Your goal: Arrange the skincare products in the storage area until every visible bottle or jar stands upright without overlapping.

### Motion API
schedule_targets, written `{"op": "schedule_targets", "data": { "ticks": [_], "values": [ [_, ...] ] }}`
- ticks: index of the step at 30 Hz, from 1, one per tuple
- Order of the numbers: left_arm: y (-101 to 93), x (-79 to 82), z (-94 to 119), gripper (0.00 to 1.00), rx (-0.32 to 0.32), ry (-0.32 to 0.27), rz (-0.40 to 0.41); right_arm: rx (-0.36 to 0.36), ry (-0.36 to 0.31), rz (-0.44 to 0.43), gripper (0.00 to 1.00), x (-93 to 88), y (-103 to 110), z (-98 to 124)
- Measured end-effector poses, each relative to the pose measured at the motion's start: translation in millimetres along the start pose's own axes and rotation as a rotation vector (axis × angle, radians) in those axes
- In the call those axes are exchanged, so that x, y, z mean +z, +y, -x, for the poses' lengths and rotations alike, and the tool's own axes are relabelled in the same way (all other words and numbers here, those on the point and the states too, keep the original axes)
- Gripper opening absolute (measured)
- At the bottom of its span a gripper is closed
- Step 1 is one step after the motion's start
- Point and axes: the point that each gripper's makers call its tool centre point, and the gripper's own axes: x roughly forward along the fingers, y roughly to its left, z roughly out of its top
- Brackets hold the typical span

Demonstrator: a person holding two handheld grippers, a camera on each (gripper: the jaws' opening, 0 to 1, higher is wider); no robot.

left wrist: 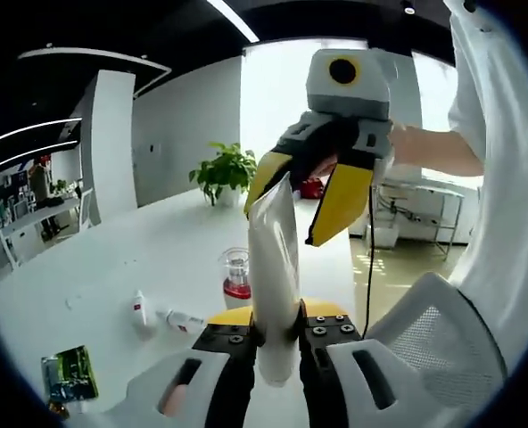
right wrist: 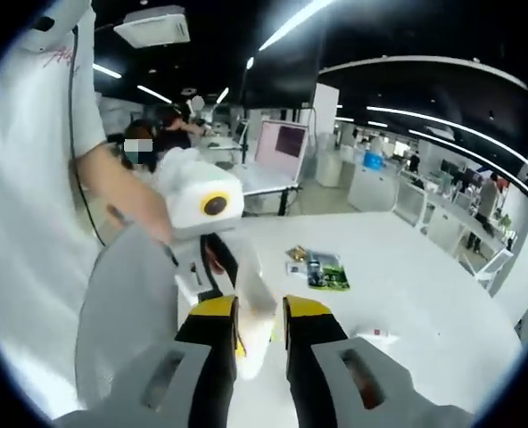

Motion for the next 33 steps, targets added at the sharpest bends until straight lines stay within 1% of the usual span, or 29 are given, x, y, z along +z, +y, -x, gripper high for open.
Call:
{"op": "schedule_targets", "data": {
  "ticks": [3, 5, 6, 7, 10, 13, 15, 16, 19, 24, 26, 32, 33],
  "values": [
    [5.4, -7.1, -7, 0.19, -0.011, 0.0, -0.007, -0.036, -0.014, -0.048, 0.2, -5.1, -5, 9],
    [8.6, -12.3, -10, 0.19, -0.013, 0.009, -0.019, -0.054, -0.01, -0.057, 0.2, -7.9, -6, 11],
    [11.3, -17.2, -13, 0.19, -0.017, 0.021, -0.029, -0.068, -0.004, -0.068, 0.2, -10.7, -8, 14],
    [18.2, -27.7, -17, 0.19, -0.018, 0.032, -0.036, -0.077, -0.003, -0.074, 0.2, -12.3, -8, 16],
    [23.6, -35.7, -21, 0.19, -0.027, 0.047, -0.033, -0.098, 0.0, -0.103, 0.2, -19.7, -9, 22],
    [31.9, -43.7, -26, 0.19, -0.036, 0.048, -0.04, -0.121, 0.015, -0.154, 0.21, -33.4, -8, 28],
    [34.2, -44.2, -30, 0.19, -0.042, 0.048, -0.046, -0.128, 0.025, -0.178, 0.21, -41.5, -5, 31],
    [39.3, -45.9, -33, 0.19, -0.045, 0.047, -0.051, -0.134, 0.032, -0.208, 0.21, -48.8, -3, 33],
    [41.8, -47.5, -39, 0.19, -0.054, 0.046, -0.058, -0.15, 0.033, -0.29, 0.22, -64.6, 2, 37],
    [46.4, -47.4, -48, 0.19, -0.063, 0.027, -0.063, -0.184, 0.039, -0.379, 0.22, -85.1, 3, 42],
    [53.3, -49.4, -51, 0.19, -0.063, 0.026, -0.061, -0.191, 0.038, -0.39, 0.22, -87.5, 4, 42],
    [56.4, -50.6, -58, 0.19, -0.064, 0.021, -0.052, -0.197, 0.03, -0.433, 0.22, -90.7, 4, 39],
    [59.4, -52.0, -59, 0.19, -0.064, 0.02, -0.051, -0.198, 0.029, -0.442, 0.22, -91.5, 4, 39]
  ]
}}
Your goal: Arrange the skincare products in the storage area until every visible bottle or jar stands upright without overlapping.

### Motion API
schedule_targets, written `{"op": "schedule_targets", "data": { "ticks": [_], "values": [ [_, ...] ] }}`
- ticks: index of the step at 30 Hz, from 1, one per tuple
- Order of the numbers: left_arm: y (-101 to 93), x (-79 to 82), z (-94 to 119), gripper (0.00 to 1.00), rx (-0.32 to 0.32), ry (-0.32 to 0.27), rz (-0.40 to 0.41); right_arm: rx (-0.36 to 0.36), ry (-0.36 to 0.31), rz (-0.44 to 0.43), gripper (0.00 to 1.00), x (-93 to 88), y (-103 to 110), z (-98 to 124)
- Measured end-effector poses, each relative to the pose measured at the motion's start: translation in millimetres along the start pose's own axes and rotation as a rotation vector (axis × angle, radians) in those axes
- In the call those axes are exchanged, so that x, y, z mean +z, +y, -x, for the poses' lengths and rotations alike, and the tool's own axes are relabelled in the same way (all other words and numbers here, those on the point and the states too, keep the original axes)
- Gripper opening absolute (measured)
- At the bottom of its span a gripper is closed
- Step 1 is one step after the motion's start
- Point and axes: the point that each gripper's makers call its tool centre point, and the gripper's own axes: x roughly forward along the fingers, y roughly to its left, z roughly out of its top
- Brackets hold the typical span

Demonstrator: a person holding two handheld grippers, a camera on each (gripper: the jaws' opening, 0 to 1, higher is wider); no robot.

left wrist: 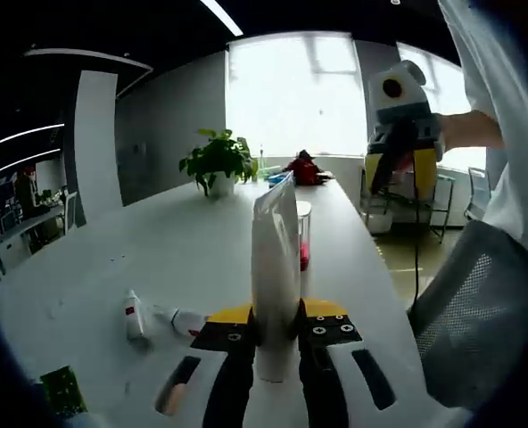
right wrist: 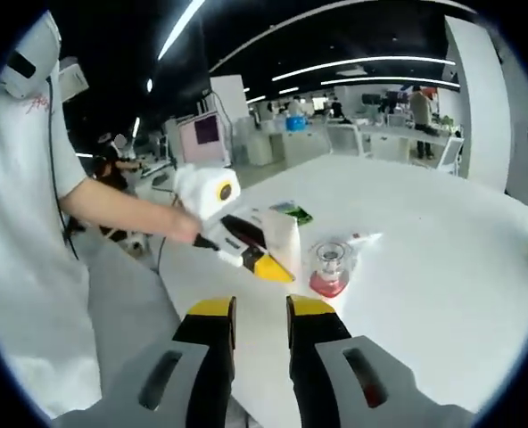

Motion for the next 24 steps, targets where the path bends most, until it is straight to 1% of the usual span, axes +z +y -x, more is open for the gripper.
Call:
{"op": "schedule_targets", "data": {
  "ticks": [3, 7, 8, 10, 14, 19, 24],
  "values": [
    [3.7, -3.7, -3, 0.19, -0.003, -0.003, 0.008, -0.001, -0.001, -0.015, 0.23, -1.5, 0, -1],
    [0.5, -6.2, -5, 0.19, -0.004, 0.002, 0.018, -0.002, -0.001, -0.027, 0.22, -3.0, -1, -1],
    [-1.3, -4.5, -6, 0.19, -0.005, -0.011, 0.029, -0.003, 0.0, -0.03, 0.22, -3.7, -2, -1],
    [-3.5, -4.2, -7, 0.18, -0.007, -0.014, 0.042, -0.005, 0.0, -0.037, 0.22, -4.4, -3, -1],
    [-2.9, -3.3, -8, 0.18, 0.002, -0.037, 0.076, -0.006, -0.01, -0.051, 0.22, -3.8, -7, -2],
    [-7.6, -1.5, -10, 0.19, -0.01, -0.042, 0.091, -0.001, -0.005, -0.052, 0.22, -5.5, -6, -3],
    [-5.2, -1.8, -10, 0.19, -0.003, -0.046, 0.103, -0.003, -0.008, -0.062, 0.22, -6.0, -7, -1]
  ]
}}
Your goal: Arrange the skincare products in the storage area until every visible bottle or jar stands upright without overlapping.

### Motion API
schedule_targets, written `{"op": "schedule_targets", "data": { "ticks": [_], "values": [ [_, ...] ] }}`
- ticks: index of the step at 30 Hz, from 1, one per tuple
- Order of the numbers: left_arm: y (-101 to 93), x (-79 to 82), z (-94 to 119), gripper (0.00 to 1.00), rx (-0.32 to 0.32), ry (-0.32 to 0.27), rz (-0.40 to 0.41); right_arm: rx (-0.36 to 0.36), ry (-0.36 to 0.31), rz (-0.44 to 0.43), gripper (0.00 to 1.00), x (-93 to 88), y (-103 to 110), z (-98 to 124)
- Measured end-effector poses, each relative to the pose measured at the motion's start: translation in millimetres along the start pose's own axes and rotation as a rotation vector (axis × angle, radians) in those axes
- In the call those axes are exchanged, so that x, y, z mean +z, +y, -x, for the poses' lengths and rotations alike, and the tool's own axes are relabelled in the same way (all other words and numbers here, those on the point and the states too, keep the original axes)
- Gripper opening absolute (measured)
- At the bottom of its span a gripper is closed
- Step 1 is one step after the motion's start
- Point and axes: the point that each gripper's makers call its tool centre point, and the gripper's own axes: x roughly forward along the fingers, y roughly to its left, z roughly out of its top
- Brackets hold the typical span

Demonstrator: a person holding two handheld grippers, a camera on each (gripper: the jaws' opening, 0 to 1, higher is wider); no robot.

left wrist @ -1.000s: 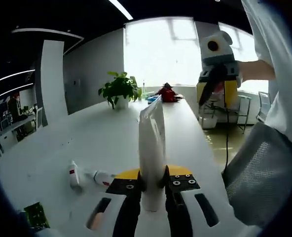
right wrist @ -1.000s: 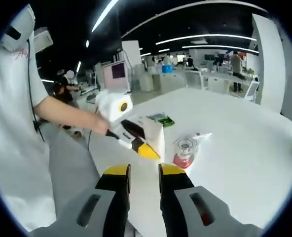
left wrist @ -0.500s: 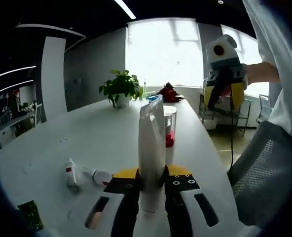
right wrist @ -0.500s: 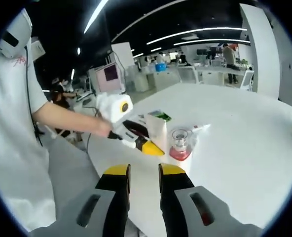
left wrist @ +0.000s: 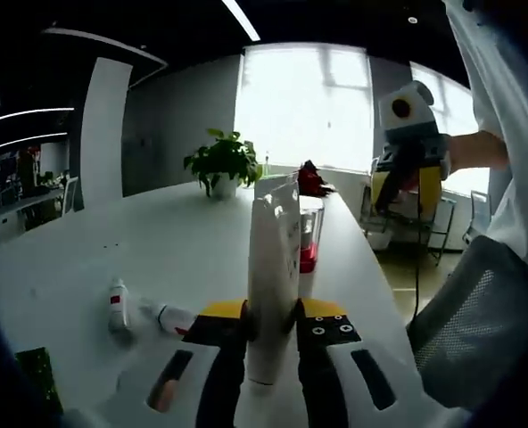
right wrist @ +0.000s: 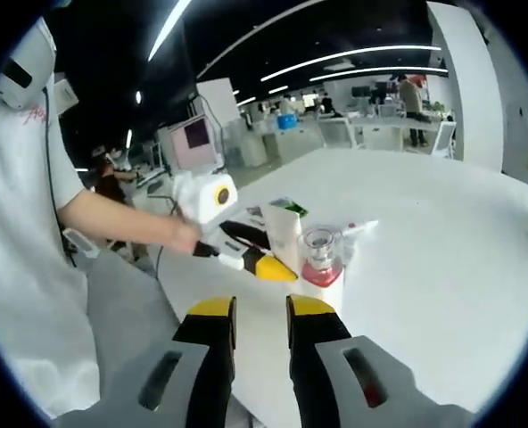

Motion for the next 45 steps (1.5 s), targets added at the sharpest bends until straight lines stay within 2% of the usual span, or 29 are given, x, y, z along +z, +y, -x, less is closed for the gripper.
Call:
{"op": "schedule_targets", "data": {
  "ticks": [7, 8, 9, 14, 18, 25, 34, 38, 40, 42, 45],
  "values": [
    [-1.3, 0.7, 0, 0.18, 0.005, 0.0, 0.004, -0.002, 0.001, 0.0, 0.22, -0.9, 0, 2],
    [-2.0, 0.4, 0, 0.18, 0.001, 0.002, 0.014, -0.003, 0.003, -0.002, 0.22, -1.6, 0, 2],
    [-1.6, -0.8, 1, 0.18, 0.005, 0.009, 0.066, -0.004, 0.004, -0.001, 0.22, -2.2, 1, 3],
    [0.4, -1.9, 3, 0.18, -0.001, 0.005, 0.074, -0.003, 0.003, -0.001, 0.23, -1.5, 2, 3],
    [4.0, 1.8, 5, 0.21, 0.002, -0.013, 0.097, 0.001, -0.007, 0.003, 0.23, 1.9, 3, 2],
    [3.5, -1.8, 10, 0.27, 0.016, 0.01, 0.1, 0.004, 0.001, 0.012, 0.26, 2.1, 6, 0],
    [2.0, 3.3, 25, 0.4, 0.05, 0.008, 0.123, -0.01, 0.019, 0.003, 0.39, -2.0, 9, -5],
    [1.7, 4.1, 39, 0.47, 0.091, 0.006, 0.151, -0.012, 0.024, -0.005, 0.45, -5.1, 11, -6],
    [3.0, 1.3, 47, 0.52, 0.121, 0.019, 0.202, -0.019, 0.033, -0.01, 0.5, -8.3, 11, -8],
    [5.4, -3.4, 61, 0.56, 0.163, 0.039, 0.201, -0.025, 0.04, -0.015, 0.56, -10.7, 12, -10],
    [-1.0, -5.2, 75, 0.6, 0.191, 0.059, 0.227, -0.03, 0.046, -0.02, 0.62, -12.1, 13, -12]
  ]
}}
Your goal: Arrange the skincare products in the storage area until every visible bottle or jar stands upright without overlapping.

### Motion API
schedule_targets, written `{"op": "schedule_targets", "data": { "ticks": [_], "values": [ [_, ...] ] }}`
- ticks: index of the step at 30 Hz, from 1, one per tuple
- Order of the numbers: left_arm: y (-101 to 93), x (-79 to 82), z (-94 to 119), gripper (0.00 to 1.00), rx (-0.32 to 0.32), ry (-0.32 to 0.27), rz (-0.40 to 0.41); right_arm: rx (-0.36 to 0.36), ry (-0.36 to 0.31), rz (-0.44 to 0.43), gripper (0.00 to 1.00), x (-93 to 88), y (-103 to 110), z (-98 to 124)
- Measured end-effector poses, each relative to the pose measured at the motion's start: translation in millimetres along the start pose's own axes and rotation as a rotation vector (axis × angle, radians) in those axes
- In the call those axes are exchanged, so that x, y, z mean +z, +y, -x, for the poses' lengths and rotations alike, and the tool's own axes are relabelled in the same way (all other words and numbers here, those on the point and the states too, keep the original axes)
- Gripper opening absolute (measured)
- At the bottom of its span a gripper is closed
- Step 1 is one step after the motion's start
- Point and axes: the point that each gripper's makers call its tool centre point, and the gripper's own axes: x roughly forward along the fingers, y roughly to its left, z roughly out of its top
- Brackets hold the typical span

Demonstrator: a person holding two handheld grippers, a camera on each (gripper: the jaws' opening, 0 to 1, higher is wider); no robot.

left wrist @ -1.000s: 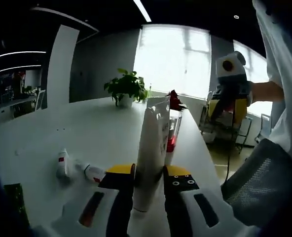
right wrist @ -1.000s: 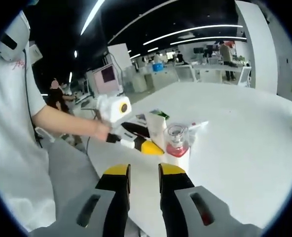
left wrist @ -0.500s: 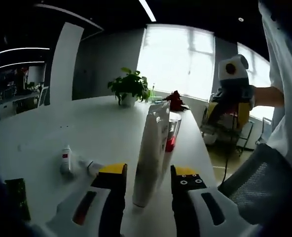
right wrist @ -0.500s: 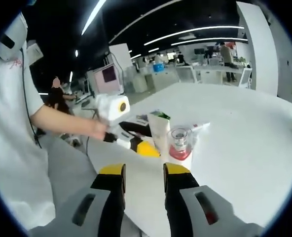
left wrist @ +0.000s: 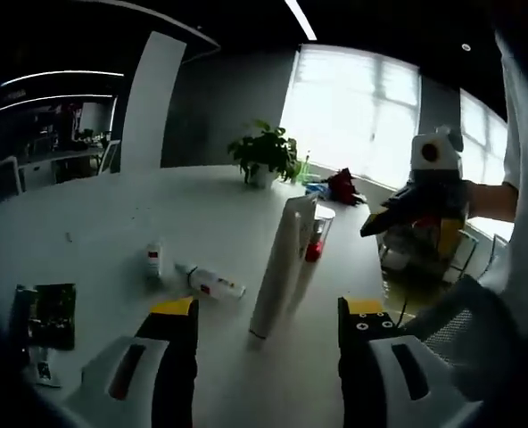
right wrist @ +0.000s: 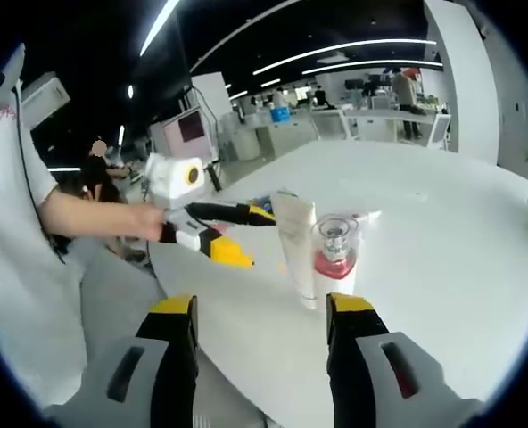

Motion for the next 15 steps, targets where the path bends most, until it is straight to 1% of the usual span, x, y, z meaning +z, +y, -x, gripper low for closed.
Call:
{"op": "schedule_targets", "data": {
  "ticks": [3, 6, 8, 9, 12, 15],
  "values": [
    [7.7, -4.1, 14, 0.63, 0.04, -0.008, 0.015, 0.004, 0.018, -0.019, 0.65, -3.3, 2, -2],
    [9.4, -5.0, 33, 0.68, 0.093, -0.019, 0.067, 0.007, 0.023, -0.022, 0.68, -4.2, 5, -5],
    [11.1, -10.1, 45, 0.75, 0.125, -0.008, 0.101, 0.006, 0.028, -0.023, 0.71, -5.4, 5, -6],
    [11.7, -12.0, 49, 0.77, 0.136, -0.006, 0.103, 0.007, 0.03, -0.024, 0.72, -5.8, 5, -7],
    [14.1, -21.1, 67, 0.8, 0.175, -0.007, 0.136, 0.009, 0.031, -0.026, 0.75, -5.3, 7, -8],
    [16.4, -25.4, 83, 0.83, 0.212, -0.02, 0.176, 0.011, 0.022, -0.029, 0.78, -5.1, 9, -8]
  ]
}}
